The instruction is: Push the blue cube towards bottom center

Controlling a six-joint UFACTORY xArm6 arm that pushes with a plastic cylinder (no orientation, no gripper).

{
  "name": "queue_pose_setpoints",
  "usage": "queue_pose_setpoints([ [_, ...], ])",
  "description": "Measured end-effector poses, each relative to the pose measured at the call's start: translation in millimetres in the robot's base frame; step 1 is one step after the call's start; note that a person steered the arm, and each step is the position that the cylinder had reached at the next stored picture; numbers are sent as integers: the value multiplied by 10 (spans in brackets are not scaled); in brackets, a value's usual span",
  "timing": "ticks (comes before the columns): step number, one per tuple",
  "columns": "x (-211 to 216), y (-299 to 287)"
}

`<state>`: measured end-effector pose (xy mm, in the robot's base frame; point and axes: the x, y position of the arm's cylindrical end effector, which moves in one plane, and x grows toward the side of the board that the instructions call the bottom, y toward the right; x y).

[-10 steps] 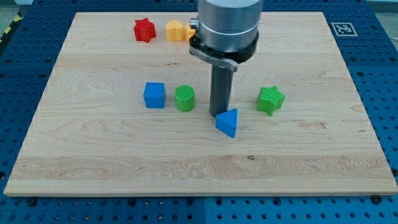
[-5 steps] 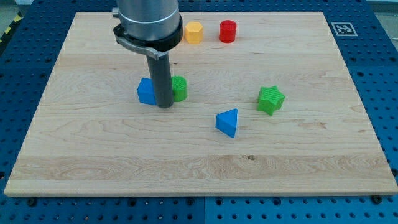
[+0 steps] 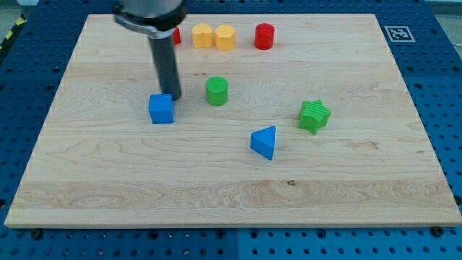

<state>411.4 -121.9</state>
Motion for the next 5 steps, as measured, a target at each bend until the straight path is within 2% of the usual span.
queue_pose_setpoints([
  [1, 14, -431],
  [2, 19, -495],
  [5, 164, -314],
])
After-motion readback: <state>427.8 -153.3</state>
